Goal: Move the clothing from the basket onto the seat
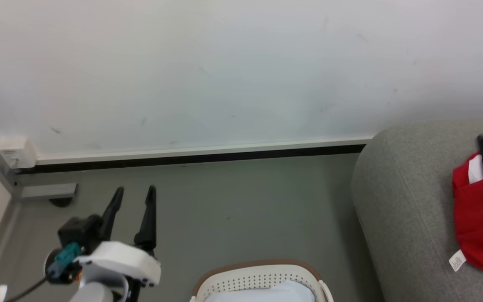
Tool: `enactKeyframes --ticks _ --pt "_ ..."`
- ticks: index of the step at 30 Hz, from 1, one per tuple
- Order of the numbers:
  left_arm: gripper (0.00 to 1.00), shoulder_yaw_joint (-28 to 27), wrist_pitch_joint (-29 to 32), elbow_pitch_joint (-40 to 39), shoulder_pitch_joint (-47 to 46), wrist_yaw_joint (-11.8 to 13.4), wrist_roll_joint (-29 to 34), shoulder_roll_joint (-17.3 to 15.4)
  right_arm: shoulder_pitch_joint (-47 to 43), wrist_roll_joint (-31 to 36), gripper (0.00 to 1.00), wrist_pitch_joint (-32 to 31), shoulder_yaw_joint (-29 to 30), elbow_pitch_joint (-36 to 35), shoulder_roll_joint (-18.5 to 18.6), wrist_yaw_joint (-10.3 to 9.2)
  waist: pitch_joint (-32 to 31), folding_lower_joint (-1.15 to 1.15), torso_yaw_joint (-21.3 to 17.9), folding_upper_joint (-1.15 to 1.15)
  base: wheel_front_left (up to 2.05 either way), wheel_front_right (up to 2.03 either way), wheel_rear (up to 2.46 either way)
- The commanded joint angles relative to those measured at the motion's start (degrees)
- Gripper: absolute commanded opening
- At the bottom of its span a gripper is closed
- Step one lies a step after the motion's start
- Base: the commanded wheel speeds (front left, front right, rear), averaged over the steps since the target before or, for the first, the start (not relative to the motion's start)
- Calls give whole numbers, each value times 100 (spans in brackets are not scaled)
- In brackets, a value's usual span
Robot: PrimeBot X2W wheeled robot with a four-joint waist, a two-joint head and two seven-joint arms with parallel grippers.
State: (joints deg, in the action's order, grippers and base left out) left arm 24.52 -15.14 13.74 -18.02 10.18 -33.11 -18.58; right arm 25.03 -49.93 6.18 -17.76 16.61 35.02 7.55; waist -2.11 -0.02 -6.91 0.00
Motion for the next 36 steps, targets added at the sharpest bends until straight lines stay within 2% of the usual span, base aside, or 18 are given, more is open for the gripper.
enactKeyframes --ticks 1,7,15,17,18,23,36 --pt "100 -162 0 -47 318 37 135 65 -444 251 100 342 163 85 -435 -13 -112 2 95 0 0 0 0" --pt "100 -930 1 -275 970 -67 605 366 -1312 947 100 850 531 260 -1520 -13 -214 2 228 0 0 0 0" --pt "100 -1640 0 22 1493 -408 1337 863 -2063 2072 100 899 1013 -149 -2561 -13 -195 2 312 0 0 0 0" --pt "100 -1693 0 78 1522 -479 1412 915 -2100 2201 100 900 980 -182 -2620 -13 -184 2 315 0 0 0 0" --pt "100 -1785 0 179 1563 -636 1494 1047 -2145 2424 100 901 906 -218 -2707 -13 -161 2 328 0 0 0 0" --pt "100 -2025 -1 349 1571 -949 1780 1257 -2090 2617 100 902 865 -276 -2853 -13 -108 2 326 0 0 0 0" --pt "100 -2500 -1 395 1432 -1293 2184 1495 -1984 2701 100 903 917 -287 -2878 -13 -74 2 335 0 0 0 0"
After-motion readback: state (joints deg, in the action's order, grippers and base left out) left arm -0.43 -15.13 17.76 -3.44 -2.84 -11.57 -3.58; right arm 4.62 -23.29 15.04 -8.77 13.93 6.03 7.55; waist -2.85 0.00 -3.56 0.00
